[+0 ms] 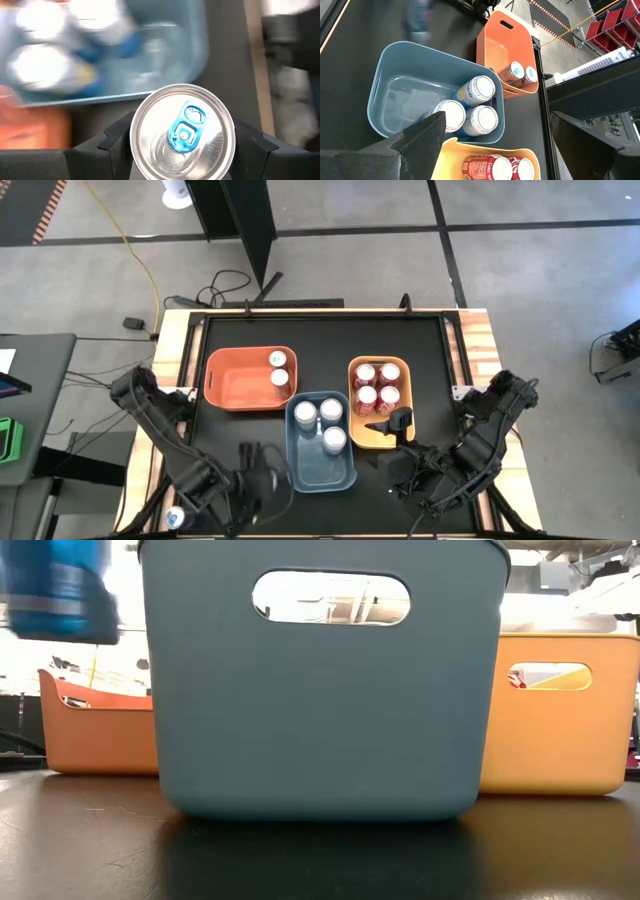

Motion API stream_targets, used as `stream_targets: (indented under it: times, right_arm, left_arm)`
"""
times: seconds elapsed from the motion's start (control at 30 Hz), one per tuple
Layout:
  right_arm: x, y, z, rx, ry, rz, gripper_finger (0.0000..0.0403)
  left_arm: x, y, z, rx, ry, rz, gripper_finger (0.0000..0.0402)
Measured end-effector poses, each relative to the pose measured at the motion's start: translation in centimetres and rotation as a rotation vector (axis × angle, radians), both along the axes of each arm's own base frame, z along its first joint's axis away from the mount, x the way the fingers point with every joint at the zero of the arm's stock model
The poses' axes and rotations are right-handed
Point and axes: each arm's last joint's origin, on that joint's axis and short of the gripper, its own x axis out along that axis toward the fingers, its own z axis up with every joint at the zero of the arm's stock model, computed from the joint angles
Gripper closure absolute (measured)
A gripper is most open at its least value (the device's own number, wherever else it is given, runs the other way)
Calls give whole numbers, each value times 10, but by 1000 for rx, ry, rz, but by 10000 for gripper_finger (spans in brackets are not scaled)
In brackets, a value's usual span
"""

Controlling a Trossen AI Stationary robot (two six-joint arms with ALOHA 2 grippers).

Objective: Sort soda cans
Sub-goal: Put the right blue soda can into the orange bin

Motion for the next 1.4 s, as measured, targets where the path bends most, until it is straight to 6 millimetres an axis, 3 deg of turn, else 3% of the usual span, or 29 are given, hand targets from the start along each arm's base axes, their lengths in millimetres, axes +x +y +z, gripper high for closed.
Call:
stream_targets:
  times: [0.33, 0.57, 0.67, 0.83, 1.1, 1.4]
  right_arm:
    - [-3, 4, 0, 1, -1, 13, 31]
    - [-8, 10, 0, 12, -6, 29, 31]
    - [-12, 14, 0, 14, -7, 45, 31]
    - [-17, 19, 0, 16, -8, 66, 31]
    - [-16, 18, 0, 16, -8, 63, 31]
    - [-7, 8, 0, 9, -5, 27, 31]
  left_arm:
    - [-1, 90, 26, 204, 88, 389, 168]
    - [-12, 142, 55, 216, 33, 492, 168]
    - [-21, 161, 57, 214, 12, 518, 168]
    - [-40, 192, 37, 179, -50, 550, 168]
    - [-68, 242, -17, 67, -112, 614, 168]
    - [-63, 284, -44, 33, -108, 613, 168]
